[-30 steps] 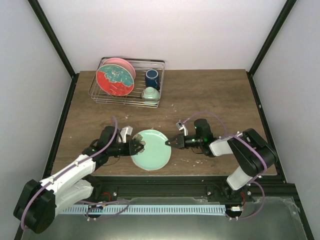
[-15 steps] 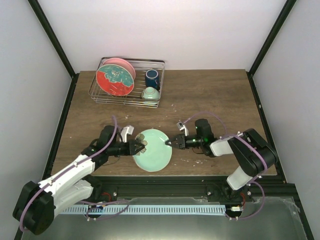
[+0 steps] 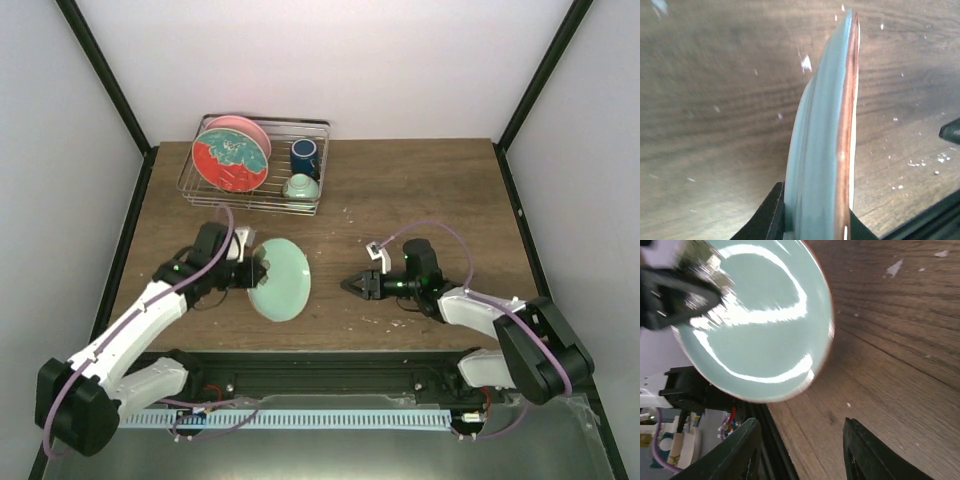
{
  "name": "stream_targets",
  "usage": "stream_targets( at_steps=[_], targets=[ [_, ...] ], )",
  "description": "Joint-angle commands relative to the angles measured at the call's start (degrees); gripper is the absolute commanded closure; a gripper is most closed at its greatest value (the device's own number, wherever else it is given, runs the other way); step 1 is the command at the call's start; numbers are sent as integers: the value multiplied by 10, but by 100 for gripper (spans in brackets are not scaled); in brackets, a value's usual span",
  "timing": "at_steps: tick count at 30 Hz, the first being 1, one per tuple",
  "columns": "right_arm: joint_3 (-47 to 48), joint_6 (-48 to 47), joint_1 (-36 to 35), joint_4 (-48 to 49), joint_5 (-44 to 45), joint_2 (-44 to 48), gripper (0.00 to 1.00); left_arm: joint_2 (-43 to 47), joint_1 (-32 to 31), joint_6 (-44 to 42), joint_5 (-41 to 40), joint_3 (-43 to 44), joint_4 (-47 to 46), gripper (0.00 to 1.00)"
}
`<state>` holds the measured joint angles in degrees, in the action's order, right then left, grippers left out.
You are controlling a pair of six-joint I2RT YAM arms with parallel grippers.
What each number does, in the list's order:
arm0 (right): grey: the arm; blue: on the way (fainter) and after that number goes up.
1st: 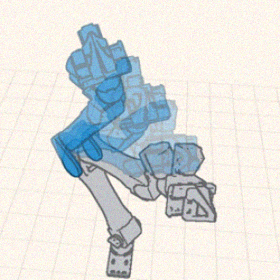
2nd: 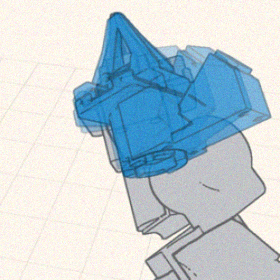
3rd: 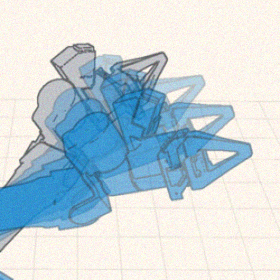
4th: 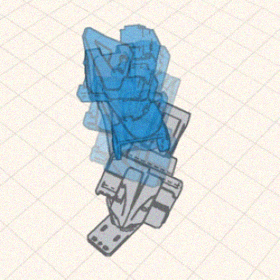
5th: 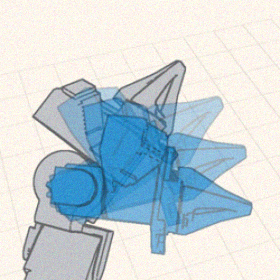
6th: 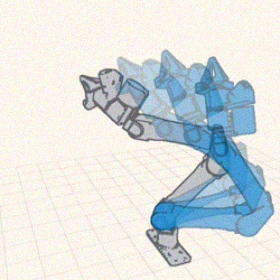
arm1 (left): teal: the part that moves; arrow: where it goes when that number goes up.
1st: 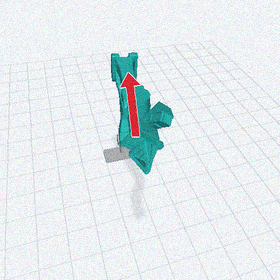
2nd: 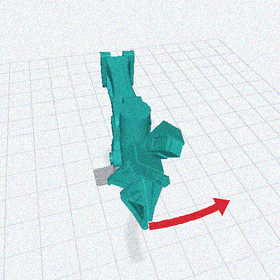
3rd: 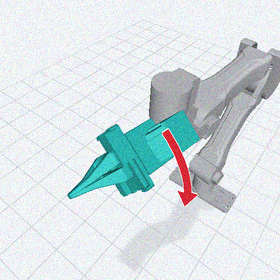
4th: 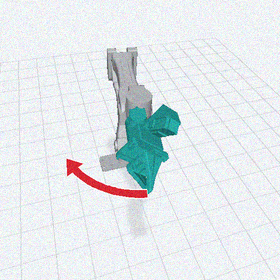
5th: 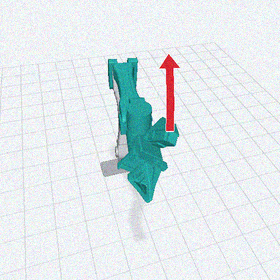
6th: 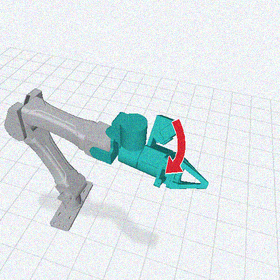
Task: Load the mixed dishes into the dish rack
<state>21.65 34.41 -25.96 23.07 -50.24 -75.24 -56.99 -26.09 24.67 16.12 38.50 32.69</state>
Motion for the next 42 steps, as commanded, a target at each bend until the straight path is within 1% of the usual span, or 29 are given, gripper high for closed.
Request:
stream_targets(
  at_steps=[1, 4, 7, 10, 13, 15, 17, 19, 21, 23, 24, 26, 29, 32, 33, 39, 42],
  targets=[
    [19, -52, 5, -101, 60, 24, 54, -36, 2, -106, -99, 180, 82, 100],
    [14, -49, 5, -93, 57, 24, 53, -69, 2, -159, -148, 311, 142, 100],
    [8, -47, 5, -85, 56, 20, 53, -93, 2, -217, -179, 418, 175, 100],
    [3, -48, 5, -81, 55, 15, 53, -112, 2, -276, -224, 497, 199, 100],
    [2, -51, 6, -80, 56, 11, 53, -129, 2, -356, -289, 538, 203, 100],
    [4, -53, 5, -81, 56, 7, 53, -136, 2, -427, -335, 537, 183, 100],
    [8, -54, 6, -82, 55, 2, 53, -140, 2, -511, -358, 518, 146, 100],
    [11, -55, 6, -81, 55, -4, 53, -144, 2, -594, -360, 500, 106, 100],
    [12, -55, 6, -80, 56, -8, 53, -148, 2, -684, -344, 484, 61, 100],
    [13, -53, 6, -80, 56, -11, 53, -151, 2, -787, -335, 475, 19, 100],
    [12, -53, 6, -81, 56, -11, 53, -153, 2, -809, -331, 474, 2, 100],
    [11, -51, 6, -81, 57, -11, 53, -161, 2, -893, -336, 477, -29, 100],
    [11, -52, 6, -83, 60, -12, 53, -186, 2, -1003, -385, 474, -69, 100],
    [15, -53, 5, -84, 58, -17, 53, -211, 6, -1132, -468, 447, -143, 100],
    [17, -53, 6, -84, 57, -19, 53, -217, 9, -1170, -483, 436, -167, 100],
    [24, -52, 6, -81, 51, -30, 53, -252, 24, -1306, -497, 388, -252, 100],
    [21, -51, 5, -75, 51, -29, 53, -278, 29, -1341, -508, 384, -274, 100]
  ],
)
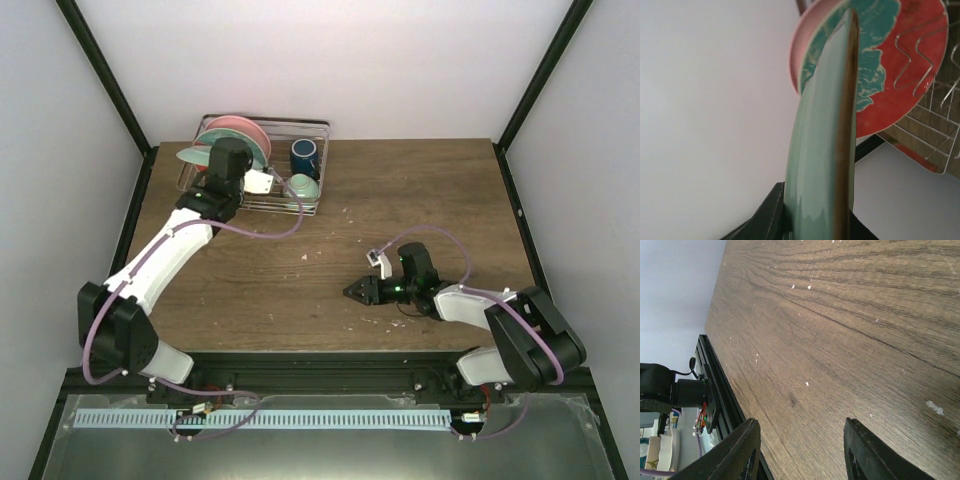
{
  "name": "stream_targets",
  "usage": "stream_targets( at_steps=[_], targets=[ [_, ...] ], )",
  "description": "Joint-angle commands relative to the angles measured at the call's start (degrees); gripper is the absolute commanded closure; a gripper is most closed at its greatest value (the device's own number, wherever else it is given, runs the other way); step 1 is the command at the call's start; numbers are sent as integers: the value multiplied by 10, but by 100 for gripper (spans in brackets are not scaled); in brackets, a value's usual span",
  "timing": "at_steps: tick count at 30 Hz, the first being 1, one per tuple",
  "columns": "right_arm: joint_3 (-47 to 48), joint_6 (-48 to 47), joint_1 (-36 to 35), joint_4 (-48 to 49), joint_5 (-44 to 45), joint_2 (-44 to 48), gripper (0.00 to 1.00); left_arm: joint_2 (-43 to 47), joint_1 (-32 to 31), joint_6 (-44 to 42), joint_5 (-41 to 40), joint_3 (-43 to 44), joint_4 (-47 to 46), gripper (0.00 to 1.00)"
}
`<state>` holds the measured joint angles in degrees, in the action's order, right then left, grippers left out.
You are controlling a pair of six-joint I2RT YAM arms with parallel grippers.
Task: Load the mixed dishes into the dish rack
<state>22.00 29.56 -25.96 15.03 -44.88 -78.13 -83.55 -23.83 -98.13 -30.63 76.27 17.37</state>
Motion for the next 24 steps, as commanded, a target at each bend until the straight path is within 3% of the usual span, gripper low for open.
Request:
stream_targets(
  at_steps=[1, 10, 24],
  targets=[
    [16, -2, 6, 8, -3, 0, 53, -20, 6, -117, -41, 9, -120, 100],
    [1, 3, 6, 26, -4, 2, 53, -87, 12, -131, -43, 42, -119, 100],
    [13, 2, 6, 49, -26, -59, 53, -125, 50, -55, -39, 46, -68, 100]
  ],
)
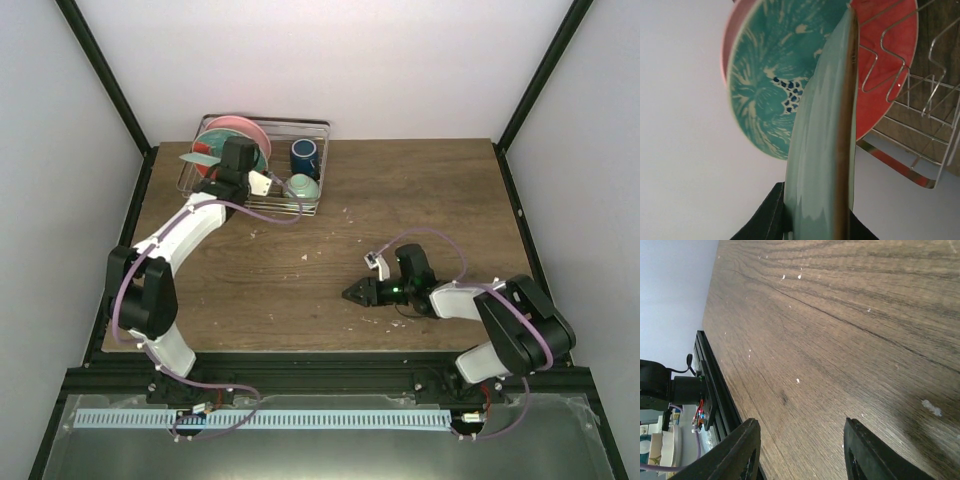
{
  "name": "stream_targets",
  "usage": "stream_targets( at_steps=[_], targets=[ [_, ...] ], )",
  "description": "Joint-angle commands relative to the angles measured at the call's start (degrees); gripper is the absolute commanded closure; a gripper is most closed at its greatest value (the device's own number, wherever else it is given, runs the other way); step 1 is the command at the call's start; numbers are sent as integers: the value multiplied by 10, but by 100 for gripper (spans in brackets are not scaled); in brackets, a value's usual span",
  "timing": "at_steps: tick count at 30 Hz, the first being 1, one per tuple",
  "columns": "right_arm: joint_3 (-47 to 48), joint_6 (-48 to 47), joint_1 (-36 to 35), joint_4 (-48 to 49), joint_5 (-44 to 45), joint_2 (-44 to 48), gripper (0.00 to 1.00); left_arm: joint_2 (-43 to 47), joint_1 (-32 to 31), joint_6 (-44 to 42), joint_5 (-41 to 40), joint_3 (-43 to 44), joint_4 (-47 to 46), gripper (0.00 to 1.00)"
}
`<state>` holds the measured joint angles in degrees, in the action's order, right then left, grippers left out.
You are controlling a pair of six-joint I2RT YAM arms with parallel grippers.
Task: Load the mixed dishes into the dish rack
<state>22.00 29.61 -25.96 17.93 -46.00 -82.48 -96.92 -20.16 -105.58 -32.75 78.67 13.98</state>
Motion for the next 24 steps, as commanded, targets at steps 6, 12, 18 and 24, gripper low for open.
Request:
stream_targets(
  at_steps=[6, 12, 18, 24],
  targets=[
    [19, 3, 6, 26, -20, -29, 53, -2, 22, 43, -3, 5, -31, 100],
    [19, 3, 6, 27, -19, -34, 53, -20, 22, 54, -2, -1, -33, 100],
    [20, 2, 6, 30, -21, -42, 53, -29, 22, 65, -2, -4, -27, 100],
    [22, 2, 6, 35, -26, -53, 53, -45, 22, 70, -7, -1, -34, 100]
  ],
)
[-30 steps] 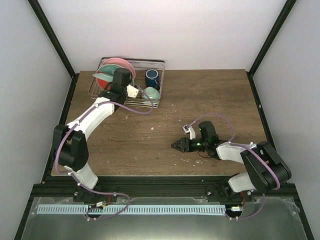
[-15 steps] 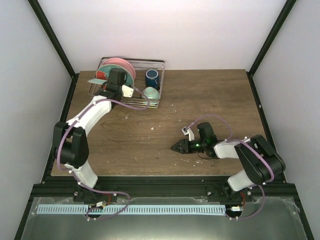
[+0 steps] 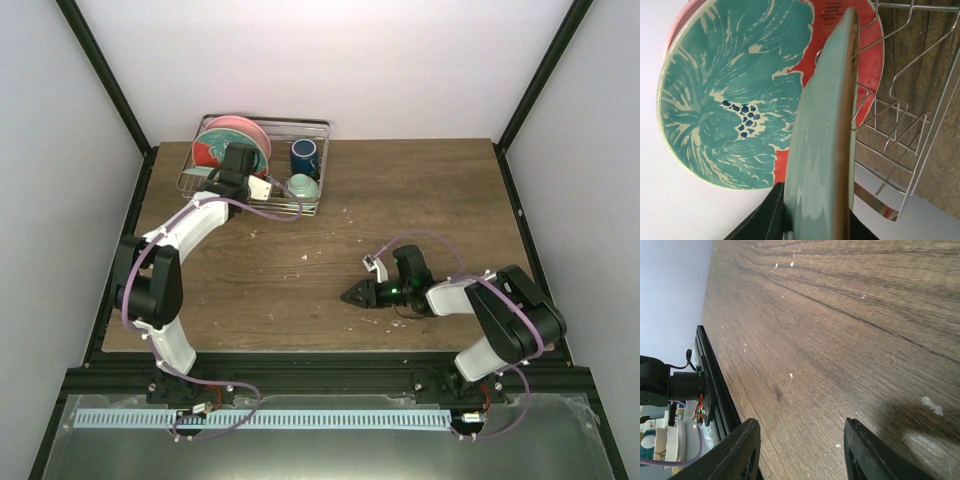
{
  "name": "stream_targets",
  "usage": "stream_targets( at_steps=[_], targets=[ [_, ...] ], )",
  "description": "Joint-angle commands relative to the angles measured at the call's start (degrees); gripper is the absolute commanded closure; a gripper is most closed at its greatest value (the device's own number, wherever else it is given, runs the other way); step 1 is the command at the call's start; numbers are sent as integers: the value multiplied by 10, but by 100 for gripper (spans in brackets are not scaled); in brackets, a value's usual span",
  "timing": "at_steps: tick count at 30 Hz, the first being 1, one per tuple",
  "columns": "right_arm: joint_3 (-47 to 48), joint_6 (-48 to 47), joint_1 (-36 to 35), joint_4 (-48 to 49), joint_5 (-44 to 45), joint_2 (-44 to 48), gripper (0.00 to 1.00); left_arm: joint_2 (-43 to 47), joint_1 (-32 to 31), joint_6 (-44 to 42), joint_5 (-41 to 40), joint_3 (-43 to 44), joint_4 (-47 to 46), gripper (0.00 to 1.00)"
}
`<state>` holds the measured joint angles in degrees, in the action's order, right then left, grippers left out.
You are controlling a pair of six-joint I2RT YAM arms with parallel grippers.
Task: Load the mixed dishes into the dish rack
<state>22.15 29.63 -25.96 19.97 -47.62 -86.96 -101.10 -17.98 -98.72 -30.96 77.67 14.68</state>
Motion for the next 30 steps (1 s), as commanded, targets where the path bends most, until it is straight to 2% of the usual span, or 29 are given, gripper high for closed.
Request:
stream_targets(
  at_steps=[1, 7, 10, 12, 20, 21, 23, 30],
  targets=[
    [21, 2, 5, 16, -10, -10, 53, -8, 0, 3, -28, 11, -42, 100],
    [27, 0, 6, 17, -14, -22, 53, -31, 0, 8, -43, 13, -57, 99],
    [31, 0, 6, 19, -16, -29, 53, -37, 0, 15, -44, 15, -58, 72],
    [34, 0, 6, 20, -18, -34, 53, -39, 0, 20, -46, 17, -58, 58],
    [43, 1, 7, 26, -28, -57, 53, -47, 0, 14, -51, 30, -69, 30],
    [45, 1, 6, 27, -29, -59, 53, -48, 0, 12, -54, 31, -70, 24],
    [46, 1, 6, 27, -31, -61, 53, -48, 0, 13, -58, 36, -73, 3],
    [52, -2, 6, 23, -31, -68, 53, -24, -12, 63, -47, 52, -68, 0]
  ],
)
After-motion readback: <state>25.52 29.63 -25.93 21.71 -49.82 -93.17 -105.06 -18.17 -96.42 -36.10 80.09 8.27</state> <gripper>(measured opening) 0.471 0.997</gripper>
